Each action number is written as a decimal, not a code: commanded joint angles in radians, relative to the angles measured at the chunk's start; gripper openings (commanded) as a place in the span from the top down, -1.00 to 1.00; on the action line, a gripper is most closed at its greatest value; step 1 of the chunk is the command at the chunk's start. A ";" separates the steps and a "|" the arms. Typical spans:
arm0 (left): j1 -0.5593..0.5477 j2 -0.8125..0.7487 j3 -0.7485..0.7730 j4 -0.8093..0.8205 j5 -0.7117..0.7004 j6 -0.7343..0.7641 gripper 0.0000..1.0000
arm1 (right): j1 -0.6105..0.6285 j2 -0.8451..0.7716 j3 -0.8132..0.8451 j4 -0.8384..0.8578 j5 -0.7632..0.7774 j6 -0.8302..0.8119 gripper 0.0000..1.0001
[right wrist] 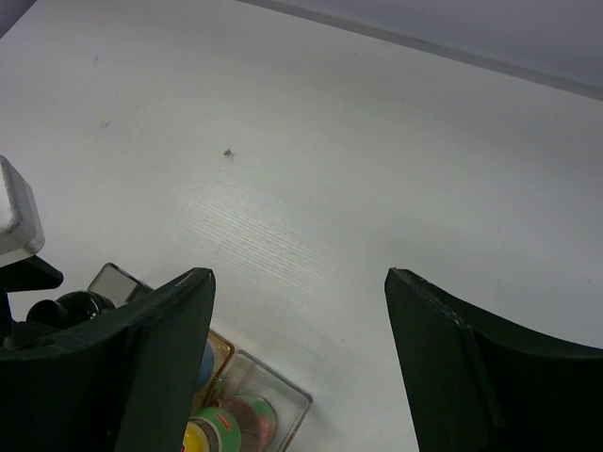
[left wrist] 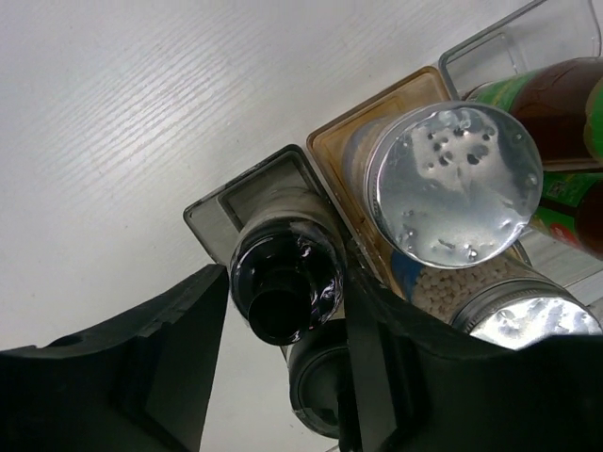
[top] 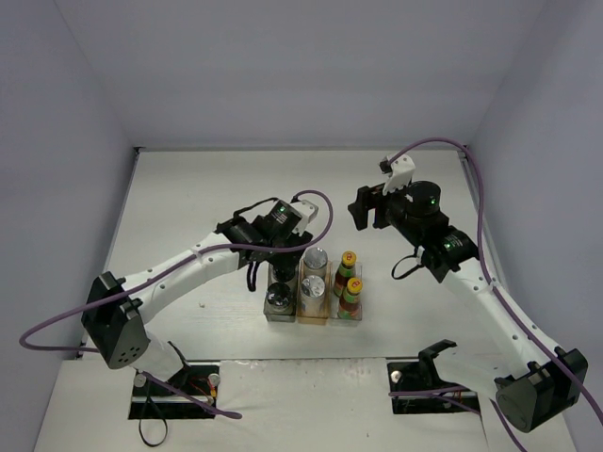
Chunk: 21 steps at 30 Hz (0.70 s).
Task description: Organize the condiment bottles
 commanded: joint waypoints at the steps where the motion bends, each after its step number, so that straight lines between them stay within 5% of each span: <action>1: -0.005 -0.027 0.017 0.080 -0.008 -0.009 -0.03 | -0.004 -0.009 0.004 0.095 0.020 0.008 -0.49; 6: -0.002 -0.054 0.026 0.071 -0.028 -0.009 -0.33 | -0.005 -0.007 0.005 0.096 0.020 0.008 -0.49; 13: 0.028 -0.174 0.060 0.080 -0.154 -0.006 -0.45 | -0.014 0.011 0.027 0.096 0.017 0.008 -0.50; 21: 0.336 -0.284 0.063 0.048 -0.163 -0.040 -0.48 | -0.128 0.014 0.045 0.098 0.045 0.063 -0.58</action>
